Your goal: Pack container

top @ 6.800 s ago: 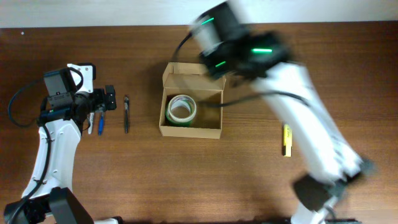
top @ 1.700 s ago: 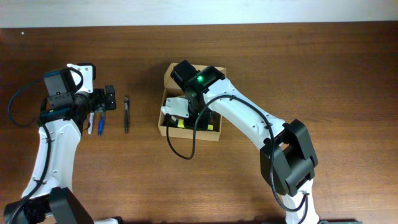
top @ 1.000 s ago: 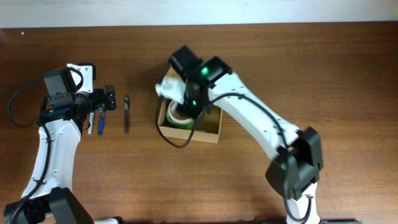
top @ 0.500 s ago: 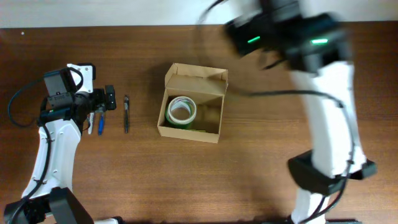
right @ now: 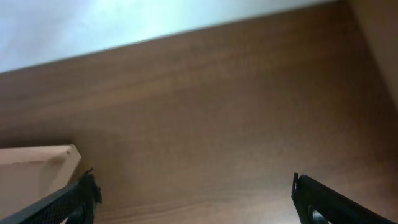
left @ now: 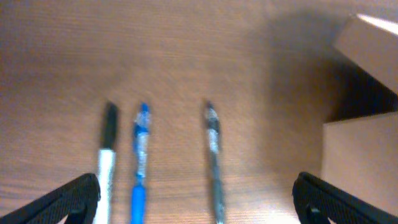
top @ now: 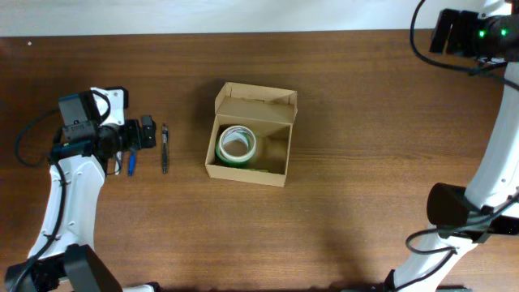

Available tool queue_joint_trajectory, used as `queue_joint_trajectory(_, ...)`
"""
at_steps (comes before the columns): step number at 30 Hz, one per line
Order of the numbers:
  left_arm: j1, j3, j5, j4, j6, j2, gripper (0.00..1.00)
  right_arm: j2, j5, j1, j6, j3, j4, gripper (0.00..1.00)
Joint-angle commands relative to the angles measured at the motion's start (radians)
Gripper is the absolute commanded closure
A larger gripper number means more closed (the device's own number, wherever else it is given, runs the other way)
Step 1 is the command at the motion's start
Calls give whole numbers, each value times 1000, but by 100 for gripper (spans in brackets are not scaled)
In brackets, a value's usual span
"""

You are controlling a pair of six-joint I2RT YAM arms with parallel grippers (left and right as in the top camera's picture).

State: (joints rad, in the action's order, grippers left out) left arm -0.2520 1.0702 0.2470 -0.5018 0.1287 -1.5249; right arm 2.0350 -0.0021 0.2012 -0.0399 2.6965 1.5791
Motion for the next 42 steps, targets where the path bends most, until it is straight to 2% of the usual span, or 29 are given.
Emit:
queue_joint_trajectory(1,-4,13,109,-48,-32,-9,1,20,-24,18,-18,-68,3,1)
queue_joint_trajectory(2,-4,13,123,-64,-32,-9,0,20,-24,21,-18,-86,3,1)
queue_joint_trajectory(4,-4,13,131,-92,-79,-8,20,20,-24,22,-18,-115,3,1)
queue_joint_trajectory(5,-4,14,131,-105,-104,-8,24,20,-24,22,-18,-128,3,1)
queue_joint_trajectory(9,-3,39,109,-172,-118,-8,24,20,-24,22,-18,-159,3,1)
queue_joint_trajectory(13,-3,114,-21,-247,-106,-11,23,20,-24,22,-18,-163,3,1)
queue_joint_trajectory(17,-4,221,-85,-335,-5,-43,23,20,-24,22,-18,-163,3,1)
queue_joint_trajectory(21,-3,396,-158,-532,73,-164,23,20,-24,22,-18,-163,3,1)
queue_joint_trajectory(27,-14,642,-217,-730,85,-370,23,20,-24,22,-18,-163,3,1)
queue_joint_trajectory(30,-18,704,-220,-776,133,-441,27,20,-24,22,-18,-163,3,1)
queue_joint_trajectory(36,-26,710,-238,-822,222,-533,31,20,-24,22,-18,-163,3,1)
queue_joint_trajectory(42,-36,710,-296,-770,198,-583,37,20,-24,22,-18,-163,3,1)
